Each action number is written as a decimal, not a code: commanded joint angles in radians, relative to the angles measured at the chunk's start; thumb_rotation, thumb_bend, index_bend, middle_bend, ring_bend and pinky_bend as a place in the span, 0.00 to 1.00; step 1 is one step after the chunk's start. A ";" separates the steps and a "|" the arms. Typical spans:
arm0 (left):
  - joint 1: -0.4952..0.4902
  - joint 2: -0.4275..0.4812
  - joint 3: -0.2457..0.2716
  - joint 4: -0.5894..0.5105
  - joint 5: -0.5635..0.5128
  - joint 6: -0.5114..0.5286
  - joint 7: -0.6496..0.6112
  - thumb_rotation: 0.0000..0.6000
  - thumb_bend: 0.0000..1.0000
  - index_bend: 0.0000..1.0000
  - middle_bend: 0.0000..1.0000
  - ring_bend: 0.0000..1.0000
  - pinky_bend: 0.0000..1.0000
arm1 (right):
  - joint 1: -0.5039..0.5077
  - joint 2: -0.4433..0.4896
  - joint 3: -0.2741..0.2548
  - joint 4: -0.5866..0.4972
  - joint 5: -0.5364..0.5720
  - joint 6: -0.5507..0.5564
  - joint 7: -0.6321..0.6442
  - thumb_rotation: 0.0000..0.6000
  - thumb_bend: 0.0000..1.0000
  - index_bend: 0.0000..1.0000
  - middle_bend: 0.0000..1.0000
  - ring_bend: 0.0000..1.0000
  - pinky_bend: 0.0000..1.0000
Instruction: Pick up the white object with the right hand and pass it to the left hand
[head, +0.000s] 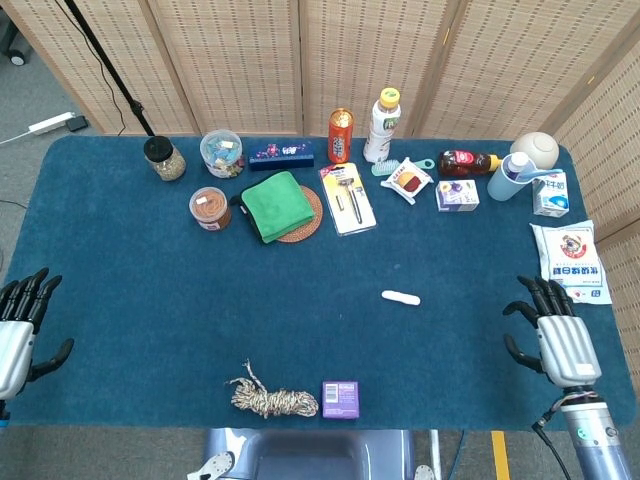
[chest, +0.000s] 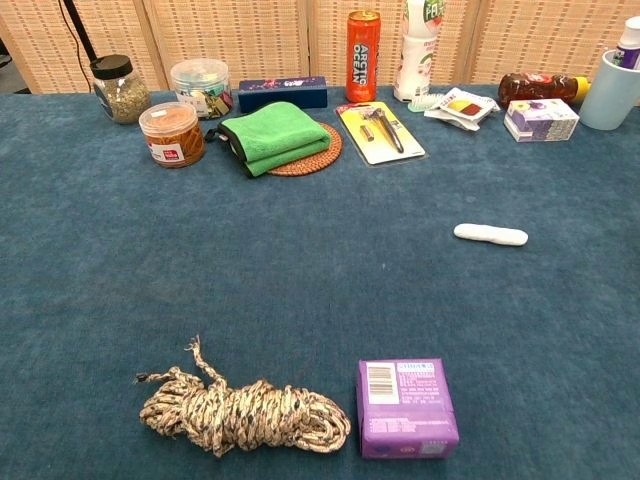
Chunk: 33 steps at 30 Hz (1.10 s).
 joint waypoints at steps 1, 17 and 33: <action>-0.004 -0.001 -0.002 -0.002 -0.003 -0.004 0.004 1.00 0.29 0.05 0.00 0.00 0.00 | 0.049 -0.018 0.017 0.002 0.022 -0.063 0.013 1.00 0.39 0.41 0.12 0.00 0.01; -0.045 0.002 -0.046 -0.001 -0.056 -0.037 0.020 1.00 0.29 0.06 0.00 0.00 0.00 | 0.230 -0.161 0.075 0.082 0.172 -0.305 -0.002 1.00 0.39 0.41 0.08 0.00 0.00; -0.057 0.005 -0.052 0.014 -0.084 -0.050 0.020 1.00 0.29 0.06 0.00 0.00 0.00 | 0.348 -0.329 0.089 0.238 0.300 -0.417 -0.090 1.00 0.39 0.41 0.09 0.00 0.00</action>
